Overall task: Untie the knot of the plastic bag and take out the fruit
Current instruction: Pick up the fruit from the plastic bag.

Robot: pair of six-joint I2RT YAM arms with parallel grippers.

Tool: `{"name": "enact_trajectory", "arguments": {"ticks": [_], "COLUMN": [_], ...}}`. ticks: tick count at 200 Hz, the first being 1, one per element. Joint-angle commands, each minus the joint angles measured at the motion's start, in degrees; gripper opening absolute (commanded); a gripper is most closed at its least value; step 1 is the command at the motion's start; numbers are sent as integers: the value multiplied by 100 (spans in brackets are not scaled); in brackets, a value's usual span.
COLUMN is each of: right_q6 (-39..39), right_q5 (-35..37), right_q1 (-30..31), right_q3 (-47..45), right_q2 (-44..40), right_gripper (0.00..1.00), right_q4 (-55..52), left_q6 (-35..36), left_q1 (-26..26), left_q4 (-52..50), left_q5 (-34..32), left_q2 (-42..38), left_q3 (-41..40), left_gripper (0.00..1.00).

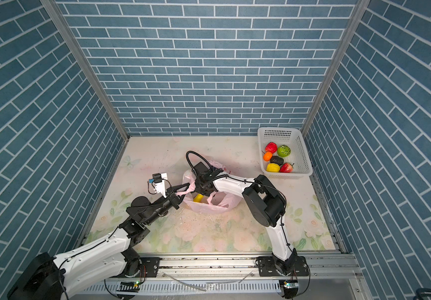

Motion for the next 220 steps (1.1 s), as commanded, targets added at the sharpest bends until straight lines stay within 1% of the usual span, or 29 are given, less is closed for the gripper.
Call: {"name": "enact_trajectory", "arguments": {"ticks": [1,30,47,84,111,127,177,220], "right_q6": [-37,-157,-422,-977,-1221,-1252,-1560,-1858], "right_q5": [453,512,637,1039,1321,1357,1833,2123], "right_q1": [-16,-3,83,380,574,633,832,1007], "right_q3": [-181,-382,-485,-655,-731,-859,-905,-755], "right_q2": [-471,-796,-1036,-1407,-1572,-1701,-2184,-2269], "right_gripper": [5,3,3,3,3,2,2,1], "right_q4": [-148,-81,-101,-354,-602,-625,-967,-1088], "left_q6": [-15,9,19,76,156,166,264,341], "left_q1": [30,30,30,25,25,30,30,30], "left_q4": [-260,-255,-188,246,561,693,512,319], "left_q5": [151,114,45,-168,-292,-396,-433,-460], "left_q2": [-200,-175,-40,410,703,792,730,683], "left_q3": [-129,-122,-88,6,139,174,221,336], "left_gripper": [4,5,5,5,5,5,5,5]}}
